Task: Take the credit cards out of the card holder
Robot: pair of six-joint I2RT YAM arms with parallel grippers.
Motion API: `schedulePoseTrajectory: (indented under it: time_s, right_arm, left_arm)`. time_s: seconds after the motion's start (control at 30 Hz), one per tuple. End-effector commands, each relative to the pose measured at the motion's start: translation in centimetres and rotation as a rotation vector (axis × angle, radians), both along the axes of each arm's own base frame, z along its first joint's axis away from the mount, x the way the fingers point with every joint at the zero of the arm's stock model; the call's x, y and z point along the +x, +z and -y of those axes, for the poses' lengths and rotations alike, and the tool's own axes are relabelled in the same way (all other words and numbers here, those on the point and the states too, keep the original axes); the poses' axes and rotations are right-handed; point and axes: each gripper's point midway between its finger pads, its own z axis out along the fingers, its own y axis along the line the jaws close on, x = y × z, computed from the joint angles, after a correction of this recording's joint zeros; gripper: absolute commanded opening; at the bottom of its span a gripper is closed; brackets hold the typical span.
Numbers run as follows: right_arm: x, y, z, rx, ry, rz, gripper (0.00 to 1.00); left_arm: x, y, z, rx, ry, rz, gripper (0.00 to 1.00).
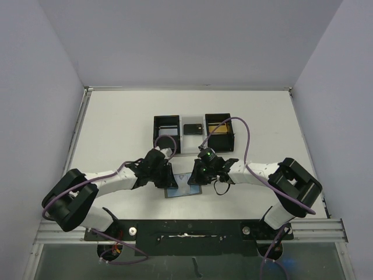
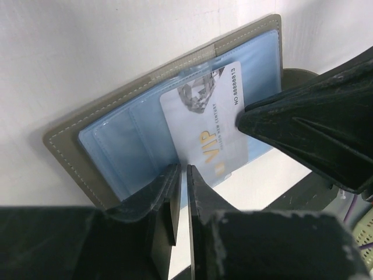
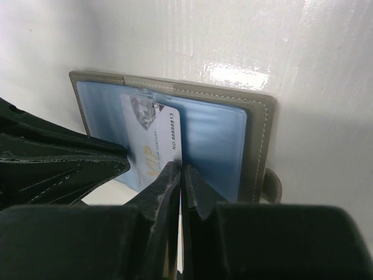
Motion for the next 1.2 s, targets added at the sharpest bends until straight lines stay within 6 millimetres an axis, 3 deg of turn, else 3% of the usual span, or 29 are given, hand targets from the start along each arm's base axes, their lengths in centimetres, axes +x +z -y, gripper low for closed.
schedulePoseTrajectory:
  time_s: [0.0,0.17,0.4,0.5,0.67,0.83,0.97,1.17]
  right_arm:
    - [1.2,0.9,0.5,-0.041,-0.019,0.065,0.00]
    - [1.2,1.6,0.1,0.016,-0.041,0.081,0.04]
    - [0.8,1.5,-0.6,0.087,-0.047,0.059,0.34]
    - [0.8,1.1,-0.4,0.094,-0.059,0.054,0.37]
    - [0.4,1.5,-1.4,0.178,-0.026,0.056,0.33]
    - [0.5,1.6,-1.5,0.198,-0.031,0.056,0.17]
    - [0.9,1.8,-0.5,0.162,-0.058,0.072,0.06]
    - [1.1,2.1,1.6,0.139,-0.098,0.063,0.04]
  left_arm:
    - [-1.5,-2.7,-3.9,0.195,0.018,-0.027,0.10]
    - [-1.7,-2.9,-4.0,0.179,0.027,-0.027,0.09]
    - [-1.0,-2.3,-3.3,0.160,0.023,-0.011,0.09]
    - [-1.1,-2.4,-3.3,0.162,0.020,-0.013,0.09]
    - [-1.4,-2.9,-3.4,0.160,0.017,-0.026,0.08]
    - [-1.5,-2.8,-3.3,0.154,0.021,-0.028,0.08]
    - [-1.4,-2.6,-3.6,0.164,0.030,-0.019,0.08]
    - [-1.3,-2.5,-3.6,0.166,0.030,-0.015,0.08]
